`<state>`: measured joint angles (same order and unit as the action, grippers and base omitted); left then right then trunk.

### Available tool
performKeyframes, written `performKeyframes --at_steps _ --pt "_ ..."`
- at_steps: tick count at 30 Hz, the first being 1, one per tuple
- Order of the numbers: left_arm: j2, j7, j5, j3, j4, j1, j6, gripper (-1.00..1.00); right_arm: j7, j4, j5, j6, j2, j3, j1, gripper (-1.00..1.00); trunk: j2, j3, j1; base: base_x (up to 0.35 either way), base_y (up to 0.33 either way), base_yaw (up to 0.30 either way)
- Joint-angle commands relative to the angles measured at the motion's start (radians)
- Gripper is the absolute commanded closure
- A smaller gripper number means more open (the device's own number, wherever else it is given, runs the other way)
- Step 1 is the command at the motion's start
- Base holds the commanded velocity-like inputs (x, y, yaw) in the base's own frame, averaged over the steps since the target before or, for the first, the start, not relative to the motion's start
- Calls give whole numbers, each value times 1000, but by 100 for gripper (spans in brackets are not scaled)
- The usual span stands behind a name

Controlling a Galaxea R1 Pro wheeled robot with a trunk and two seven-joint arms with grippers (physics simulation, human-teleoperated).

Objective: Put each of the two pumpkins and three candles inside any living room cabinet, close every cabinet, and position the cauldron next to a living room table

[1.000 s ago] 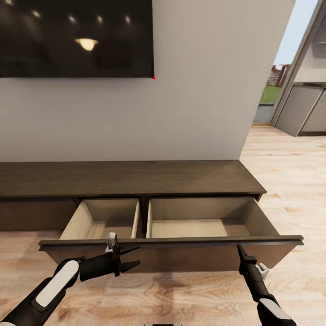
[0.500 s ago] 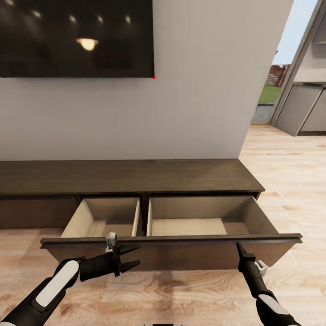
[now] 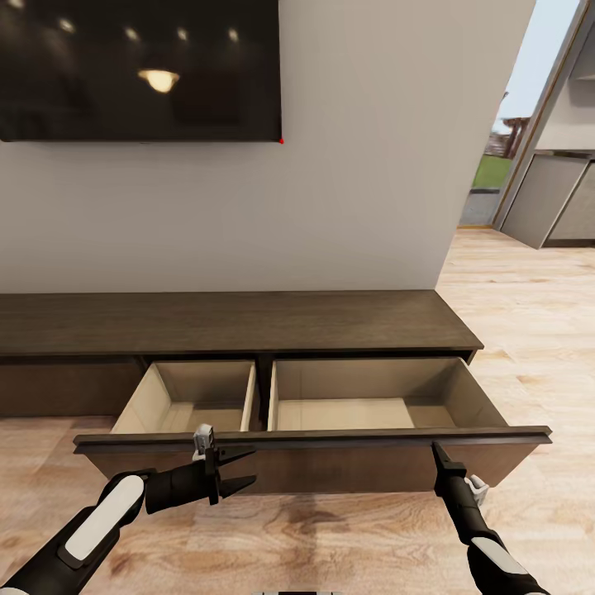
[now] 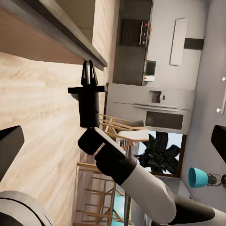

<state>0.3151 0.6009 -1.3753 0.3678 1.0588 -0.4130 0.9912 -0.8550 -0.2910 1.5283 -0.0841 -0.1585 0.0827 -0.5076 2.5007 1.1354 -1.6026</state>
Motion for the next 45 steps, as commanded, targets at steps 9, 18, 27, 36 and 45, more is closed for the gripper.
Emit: performKeyframes --at_steps 9,18,27,36,45 --pt "1 5 1 2 0 -1 1 -100 -25 -1 0 -9 0 -11 24 100 0 1 0 0 0 0" --pt "1 5 1 2 0 -1 1 -100 -25 0 0 -9 0 -11 24 100 0 1 0 0 0 0" --pt "1 5 1 2 0 -1 1 -100 -26 -1 0 -12 0 -11 24 100 0 1 0 0 0 0" --pt "1 5 1 2 0 -1 1 -100 -25 0 0 -11 0 -11 24 100 0 1 0 0 0 0" --pt "1 5 1 2 0 -1 1 -100 -25 -2 0 -13 -1 -12 24 100 0 1 0 0 0 0"
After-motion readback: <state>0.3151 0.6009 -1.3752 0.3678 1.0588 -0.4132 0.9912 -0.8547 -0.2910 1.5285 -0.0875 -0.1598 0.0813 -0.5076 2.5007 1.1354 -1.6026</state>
